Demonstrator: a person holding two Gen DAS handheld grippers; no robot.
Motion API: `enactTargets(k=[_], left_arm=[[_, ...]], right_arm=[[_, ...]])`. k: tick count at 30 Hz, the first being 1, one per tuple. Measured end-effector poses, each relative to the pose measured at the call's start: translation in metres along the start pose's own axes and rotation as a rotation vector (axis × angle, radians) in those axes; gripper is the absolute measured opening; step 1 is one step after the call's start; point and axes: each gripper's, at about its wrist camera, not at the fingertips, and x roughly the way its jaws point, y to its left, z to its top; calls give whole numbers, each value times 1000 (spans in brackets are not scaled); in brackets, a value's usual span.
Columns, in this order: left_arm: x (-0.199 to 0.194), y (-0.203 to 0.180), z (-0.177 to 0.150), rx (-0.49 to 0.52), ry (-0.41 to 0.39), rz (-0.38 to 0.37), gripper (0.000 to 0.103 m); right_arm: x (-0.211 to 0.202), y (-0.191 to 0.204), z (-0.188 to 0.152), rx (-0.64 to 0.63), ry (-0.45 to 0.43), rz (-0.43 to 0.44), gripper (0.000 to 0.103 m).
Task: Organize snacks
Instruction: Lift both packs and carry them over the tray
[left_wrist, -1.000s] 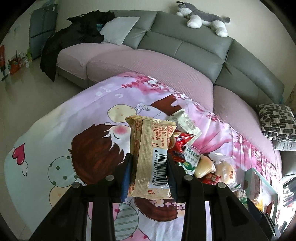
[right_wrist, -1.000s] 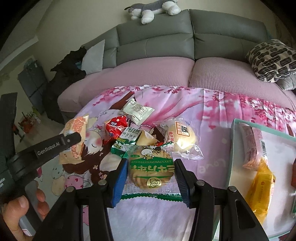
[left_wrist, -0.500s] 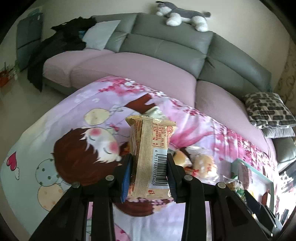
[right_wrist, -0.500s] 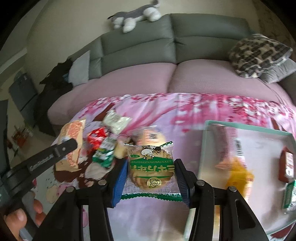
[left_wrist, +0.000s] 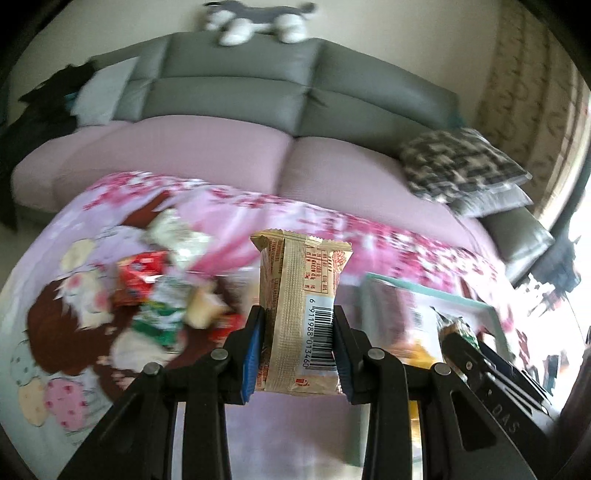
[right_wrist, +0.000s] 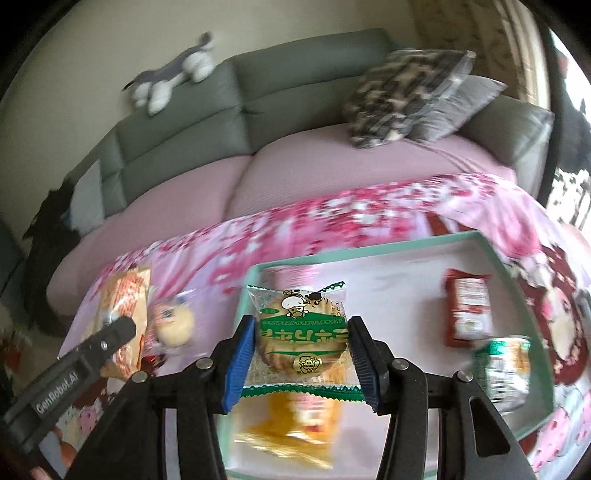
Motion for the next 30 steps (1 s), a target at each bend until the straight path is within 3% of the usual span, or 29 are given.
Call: enactTargets(k=[5, 15, 19, 30], left_arm=[[11, -38, -3, 77, 23, -41, 37], [28, -107, -15, 224, 55, -128, 37], [33, -123, -20, 247, 73, -162, 37], [60, -145, -23, 282, 121, -161, 37]], right_arm=[[-11, -45, 4, 100, -21, -58, 53], [-15, -85, 3, 174, -23, -115, 53], [-12, -93, 2, 184, -12, -126, 53], [6, -101, 2, 210, 13, -113, 53]])
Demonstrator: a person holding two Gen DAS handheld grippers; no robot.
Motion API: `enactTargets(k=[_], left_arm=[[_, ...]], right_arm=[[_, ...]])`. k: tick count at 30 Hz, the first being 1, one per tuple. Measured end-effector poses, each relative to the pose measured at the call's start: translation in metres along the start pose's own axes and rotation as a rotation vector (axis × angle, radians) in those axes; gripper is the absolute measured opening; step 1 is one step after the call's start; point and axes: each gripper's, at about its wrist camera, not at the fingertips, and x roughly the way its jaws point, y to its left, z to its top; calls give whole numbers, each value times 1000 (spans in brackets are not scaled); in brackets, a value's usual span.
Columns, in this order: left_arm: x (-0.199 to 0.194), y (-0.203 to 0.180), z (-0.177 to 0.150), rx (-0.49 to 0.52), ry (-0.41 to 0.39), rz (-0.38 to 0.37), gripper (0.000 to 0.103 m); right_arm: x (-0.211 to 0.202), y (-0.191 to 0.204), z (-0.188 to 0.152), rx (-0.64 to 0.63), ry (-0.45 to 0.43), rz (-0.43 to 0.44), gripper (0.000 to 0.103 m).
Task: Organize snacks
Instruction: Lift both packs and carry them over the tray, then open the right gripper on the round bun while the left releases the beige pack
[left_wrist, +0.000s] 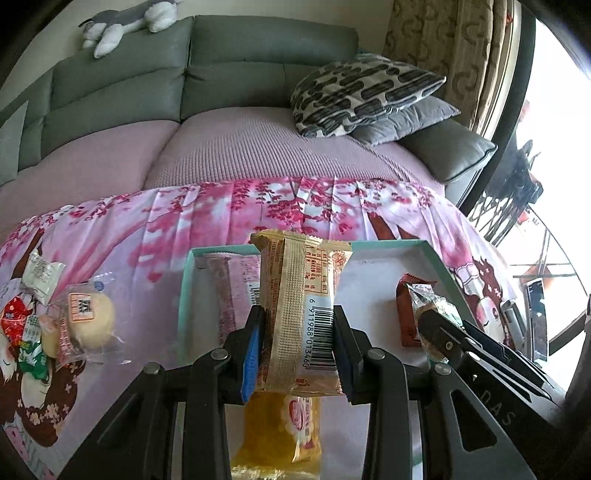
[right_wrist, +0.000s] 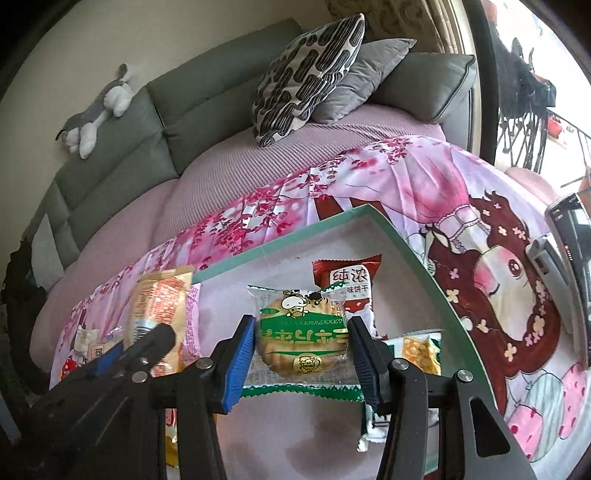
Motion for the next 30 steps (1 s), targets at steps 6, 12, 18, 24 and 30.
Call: enactTargets(k=[6, 12, 18, 24, 30], left_arm=[[14, 1, 2, 1, 24, 13, 37], [22, 4, 6, -8, 29, 16, 37], [23, 4, 4, -5, 29, 18, 37], [20, 12, 4, -36, 30, 11, 37], [13, 14, 7, -35, 16, 22, 42]], right_arm=[[9, 7, 3, -6, 2, 7, 53], [14, 7, 3, -6, 10, 1, 53], [16, 7, 2, -12, 17, -5, 53], [16, 5, 1, -6, 19, -17, 54], [17, 5, 1, -6, 21, -27, 54]])
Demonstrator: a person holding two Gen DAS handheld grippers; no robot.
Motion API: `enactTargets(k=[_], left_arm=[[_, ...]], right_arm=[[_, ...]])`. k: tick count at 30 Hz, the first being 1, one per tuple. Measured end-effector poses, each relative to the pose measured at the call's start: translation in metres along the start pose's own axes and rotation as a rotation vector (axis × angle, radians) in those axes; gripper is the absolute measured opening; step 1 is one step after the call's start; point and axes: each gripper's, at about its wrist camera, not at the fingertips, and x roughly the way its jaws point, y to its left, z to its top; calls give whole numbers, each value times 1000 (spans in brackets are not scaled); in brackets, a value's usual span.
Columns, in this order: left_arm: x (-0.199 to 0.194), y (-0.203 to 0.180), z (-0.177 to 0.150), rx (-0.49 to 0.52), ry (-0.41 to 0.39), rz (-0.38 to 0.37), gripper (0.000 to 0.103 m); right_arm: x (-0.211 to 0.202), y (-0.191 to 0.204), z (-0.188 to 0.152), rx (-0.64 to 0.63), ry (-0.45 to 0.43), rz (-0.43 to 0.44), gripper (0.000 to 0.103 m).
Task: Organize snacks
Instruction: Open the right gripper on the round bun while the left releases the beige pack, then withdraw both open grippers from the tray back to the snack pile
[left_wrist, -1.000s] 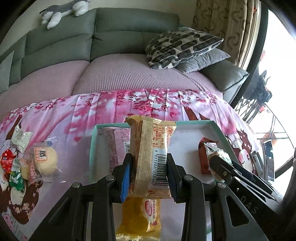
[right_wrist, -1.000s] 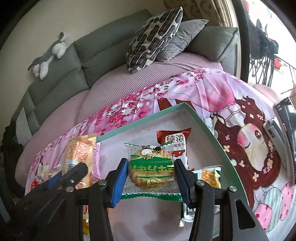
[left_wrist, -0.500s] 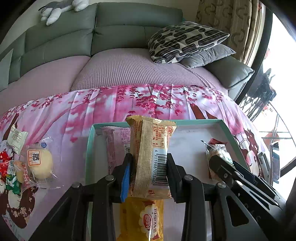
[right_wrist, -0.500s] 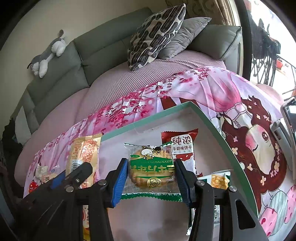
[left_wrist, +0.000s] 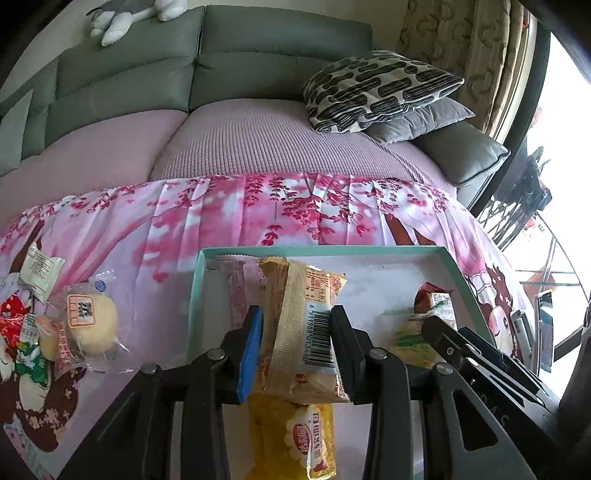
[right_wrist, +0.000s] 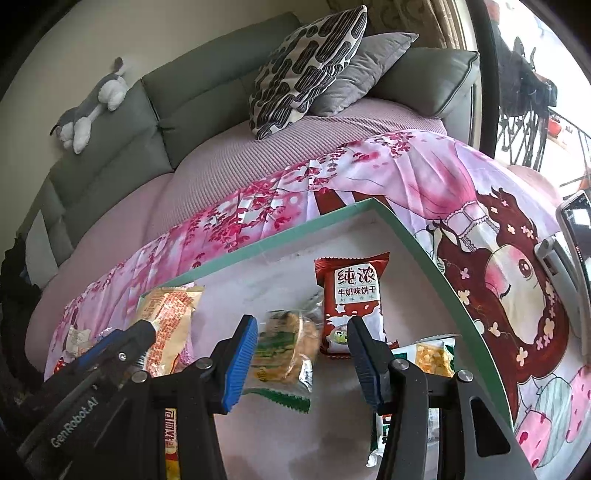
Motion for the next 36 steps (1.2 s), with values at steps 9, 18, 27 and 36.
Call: enactTargets(k=[9, 18, 27, 36], left_arm=[[-4, 16, 1, -40, -2, 79, 79], [-5, 39, -1, -81, -25, 167, 102], [-6, 50, -1, -118, -25, 172, 103], [-10, 48, -1, -108, -16, 150, 103]], right_arm=[[2, 5, -1, -39, 5, -52, 82], [5, 7, -1, -76, -2, -103, 103], [6, 7, -2, -81, 5, -121, 103], [0, 8, 0, -86, -4, -124, 103]])
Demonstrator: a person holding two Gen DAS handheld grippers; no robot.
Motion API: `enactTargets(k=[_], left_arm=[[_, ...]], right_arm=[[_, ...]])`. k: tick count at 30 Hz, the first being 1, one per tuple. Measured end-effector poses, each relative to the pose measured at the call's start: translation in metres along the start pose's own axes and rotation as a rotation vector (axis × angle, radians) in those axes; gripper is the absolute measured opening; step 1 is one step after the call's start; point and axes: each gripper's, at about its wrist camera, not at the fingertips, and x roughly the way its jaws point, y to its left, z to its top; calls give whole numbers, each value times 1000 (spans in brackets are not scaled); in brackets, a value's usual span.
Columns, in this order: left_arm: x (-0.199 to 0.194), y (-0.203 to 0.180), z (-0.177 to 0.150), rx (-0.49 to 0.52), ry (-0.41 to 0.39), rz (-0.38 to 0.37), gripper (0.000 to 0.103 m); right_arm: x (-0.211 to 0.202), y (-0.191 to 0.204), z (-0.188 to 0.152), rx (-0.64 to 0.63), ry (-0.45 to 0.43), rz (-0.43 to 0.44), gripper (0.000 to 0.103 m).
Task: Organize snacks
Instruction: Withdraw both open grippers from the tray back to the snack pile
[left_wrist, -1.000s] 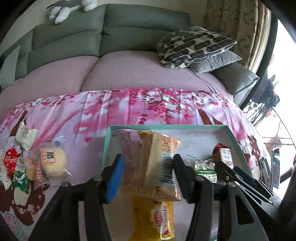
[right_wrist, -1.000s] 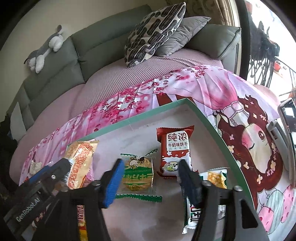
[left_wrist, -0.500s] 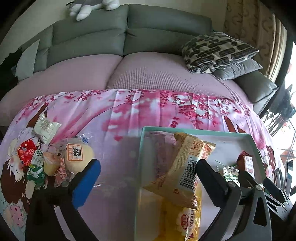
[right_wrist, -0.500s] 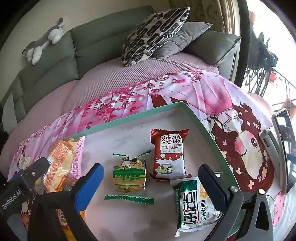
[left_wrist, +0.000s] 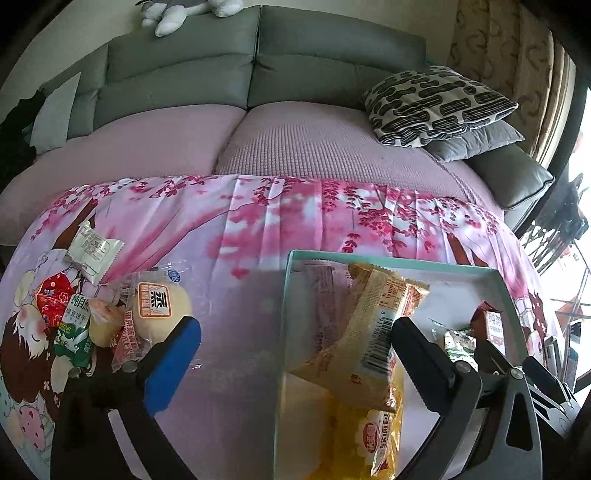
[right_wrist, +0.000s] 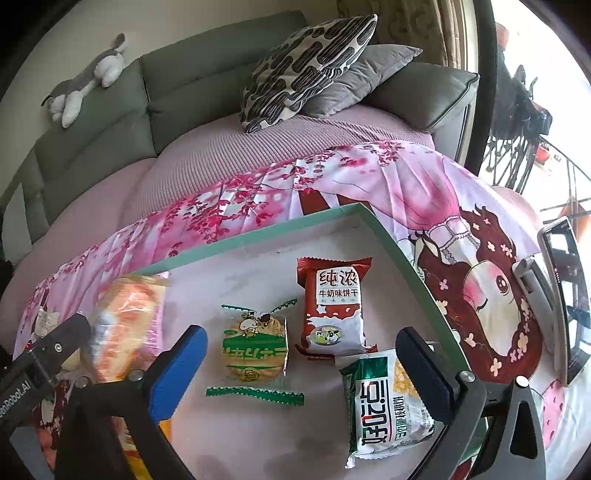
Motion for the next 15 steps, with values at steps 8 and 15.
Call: enactTargets(k=[8, 15], left_arm=[[-19, 12, 6, -36, -35, -18, 103], [-24, 76, 8, -166, -43, 214, 103]], right_arm=[[-17, 6, 4, -7, -47, 9, 103], [-16, 29, 3, -61, -41, 32, 103]])
